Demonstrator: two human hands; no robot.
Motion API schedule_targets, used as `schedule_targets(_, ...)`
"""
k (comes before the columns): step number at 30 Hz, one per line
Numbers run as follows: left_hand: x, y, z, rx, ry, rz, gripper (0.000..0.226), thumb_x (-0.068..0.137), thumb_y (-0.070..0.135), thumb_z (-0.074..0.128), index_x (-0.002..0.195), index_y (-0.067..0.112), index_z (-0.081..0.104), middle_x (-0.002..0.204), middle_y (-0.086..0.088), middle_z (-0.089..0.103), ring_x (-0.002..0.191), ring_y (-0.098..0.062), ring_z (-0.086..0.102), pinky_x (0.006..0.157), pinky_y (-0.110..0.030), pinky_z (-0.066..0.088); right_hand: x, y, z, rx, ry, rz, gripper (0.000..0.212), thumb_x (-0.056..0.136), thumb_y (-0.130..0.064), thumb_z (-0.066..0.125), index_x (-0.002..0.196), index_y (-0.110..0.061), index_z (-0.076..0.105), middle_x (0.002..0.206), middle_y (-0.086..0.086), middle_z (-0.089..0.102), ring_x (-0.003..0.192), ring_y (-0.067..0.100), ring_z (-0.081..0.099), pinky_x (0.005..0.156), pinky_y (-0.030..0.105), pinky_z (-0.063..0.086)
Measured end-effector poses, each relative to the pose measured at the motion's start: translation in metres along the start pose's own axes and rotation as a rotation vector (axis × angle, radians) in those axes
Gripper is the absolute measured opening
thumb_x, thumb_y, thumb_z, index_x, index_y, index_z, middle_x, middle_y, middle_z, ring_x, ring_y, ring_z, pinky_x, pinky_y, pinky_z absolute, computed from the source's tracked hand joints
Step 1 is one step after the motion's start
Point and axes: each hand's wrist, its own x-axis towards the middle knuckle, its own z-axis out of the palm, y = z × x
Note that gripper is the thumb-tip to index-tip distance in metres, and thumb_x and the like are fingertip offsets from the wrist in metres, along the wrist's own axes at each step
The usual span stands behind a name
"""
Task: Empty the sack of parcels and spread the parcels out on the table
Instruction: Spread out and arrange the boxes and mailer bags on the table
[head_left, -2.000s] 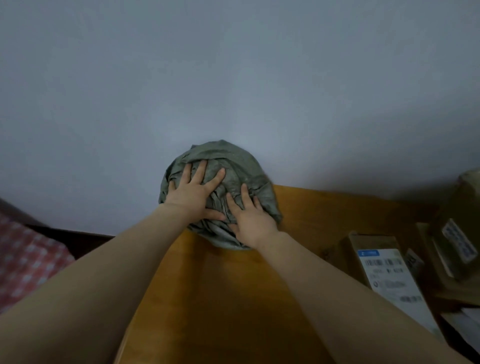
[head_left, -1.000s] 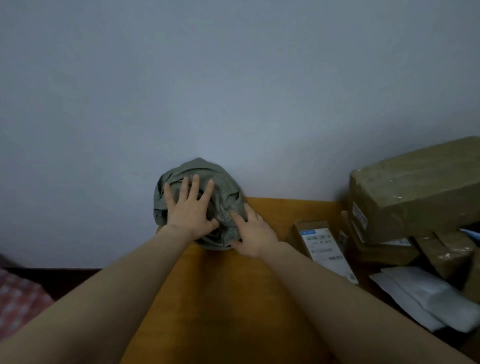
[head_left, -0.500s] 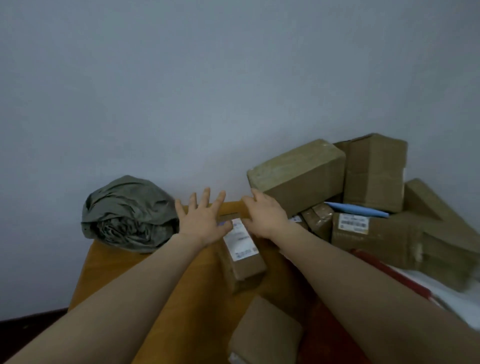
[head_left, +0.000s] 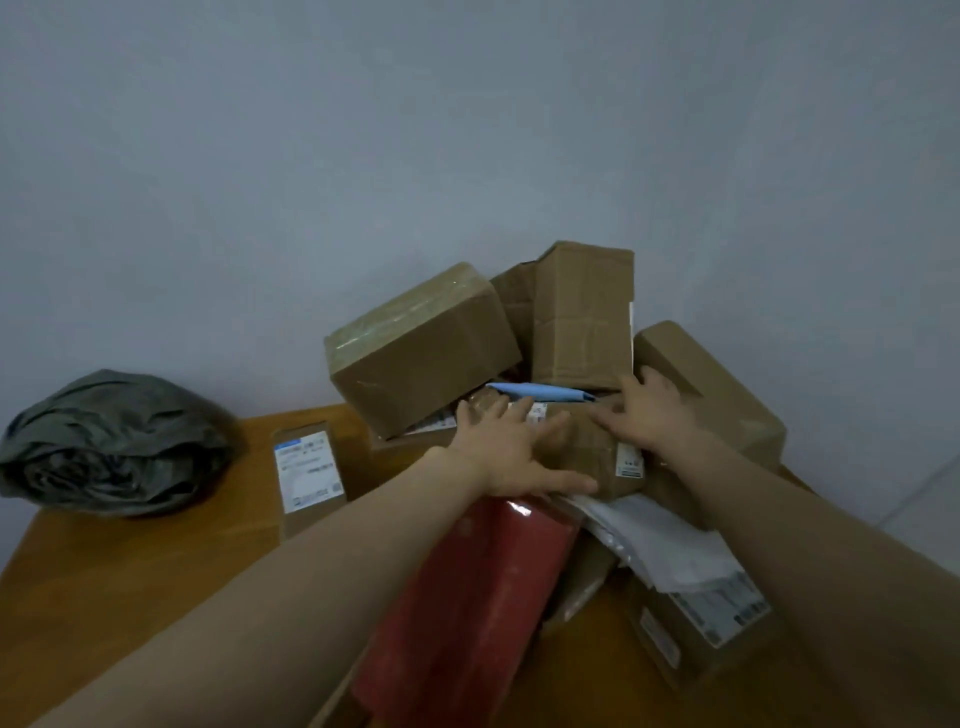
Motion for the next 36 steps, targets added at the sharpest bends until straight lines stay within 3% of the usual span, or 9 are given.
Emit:
schedule_targets(3,0.02,0.028,0.01,0.22,-0.267,-0.051,0.106,0.059,0.093,0.04,0.149,0.042,0.017,0.16,0.001,0.011,0.147,-0.031,0.005,0.106,-0.071,-0.009,0.013,0.028,0.017,0.144,-0.083,-0.036,0.092,0.053,-0.096,0.031,0.127,-0.041,0.044,0.136,0.009,0.046,0.123,0.033,0.045,0.102,0.056,0.036)
schedule_targets(6,0.024,0.026,0.007,0.219,-0.383,-0.163,0.098,0.06,0.087,0.047,0.145,0.04,0.03,0.155,0.002,0.027,0.144,-0.03,0.017,0.108,-0.07,0.002,0.017,0.019,0.032,0.145,-0.174,-0.123,0.098,0.053,-0.093,0.025,0.134,-0.042,0.04,0.139,0.004,0.048,0.124,0.03,0.046,0.106,0.059,0.029)
schedule_targets(13,-0.007,-0.036,-0.012,0.083,-0.377,-0.449,0.094,0.058,0.072,0.065,0.139,0.03,0.043,0.14,0.001,0.048,0.124,-0.022,0.047,0.104,-0.044,0.04,-0.017,-0.057,0.059,0.215,-0.457,-0.423,0.057,0.086,-0.07,0.031,0.136,-0.046,0.039,0.146,0.002,0.041,0.131,0.027,0.04,0.108,0.052,0.03)
schedule_targets(17,-0.008,-0.07,-0.026,-0.099,-0.124,-0.53,0.064,0.083,0.064,0.053,0.131,0.021,0.055,0.133,-0.004,0.054,0.115,-0.023,0.052,0.097,-0.035,0.044,0.004,-0.077,0.053,0.299,-0.288,-0.479,0.051,0.095,-0.058,0.028,0.144,-0.042,0.027,0.148,0.001,0.041,0.134,0.026,0.039,0.111,0.051,0.026)
schedule_targets(19,0.001,-0.085,-0.03,-0.104,0.041,-0.56,0.066,0.088,0.062,0.047,0.143,0.025,0.041,0.143,-0.008,0.044,0.128,-0.029,0.044,0.102,-0.038,0.039,0.03,-0.08,0.043,0.376,-0.207,-0.445,0.051,0.097,-0.054,0.029,0.145,-0.038,0.026,0.144,0.005,0.044,0.129,0.026,0.044,0.105,0.045,0.037)
schedule_targets(24,0.041,-0.139,-0.024,-0.001,0.12,-0.615,0.095,0.077,0.076,0.049,0.148,0.046,-0.007,0.157,-0.005,-0.024,0.144,-0.037,-0.02,0.112,-0.065,0.005,0.099,-0.097,0.028,0.33,0.135,-0.489,0.049,0.097,-0.037,0.042,0.143,-0.02,0.036,0.141,0.009,0.041,0.128,0.026,0.04,0.099,0.038,0.038)
schedule_targets(29,0.081,-0.192,-0.027,0.21,0.387,-0.664,0.117,0.076,0.073,0.053,0.148,0.021,-0.023,0.154,-0.013,-0.031,0.141,-0.031,-0.029,0.11,-0.066,-0.009,0.156,-0.14,0.021,0.283,0.586,-0.45,0.047,0.096,-0.032,0.045,0.138,-0.012,0.041,0.143,0.013,0.038,0.133,0.03,0.034,0.108,0.042,0.026)
schedule_targets(32,0.096,-0.207,-0.033,0.226,0.506,-0.599,0.104,0.084,0.069,0.044,0.148,0.02,-0.023,0.16,-0.01,-0.013,0.147,-0.028,-0.013,0.112,-0.061,-0.013,0.183,-0.157,0.016,0.385,0.382,-0.323,0.063,0.099,-0.043,0.033,0.149,-0.009,0.017,0.155,0.016,0.022,0.144,0.027,0.018,0.118,0.042,0.007)
schedule_targets(36,0.097,-0.225,-0.028,0.227,0.505,-0.6,0.099,0.085,0.072,0.033,0.15,0.017,-0.016,0.155,-0.007,0.019,0.145,-0.026,0.017,0.113,-0.062,-0.01,0.197,-0.19,0.031,0.216,0.088,-0.24,0.073,0.095,-0.059,0.012,0.15,-0.011,0.014,0.143,0.011,0.046,0.138,0.024,0.036,0.115,0.048,-0.016)
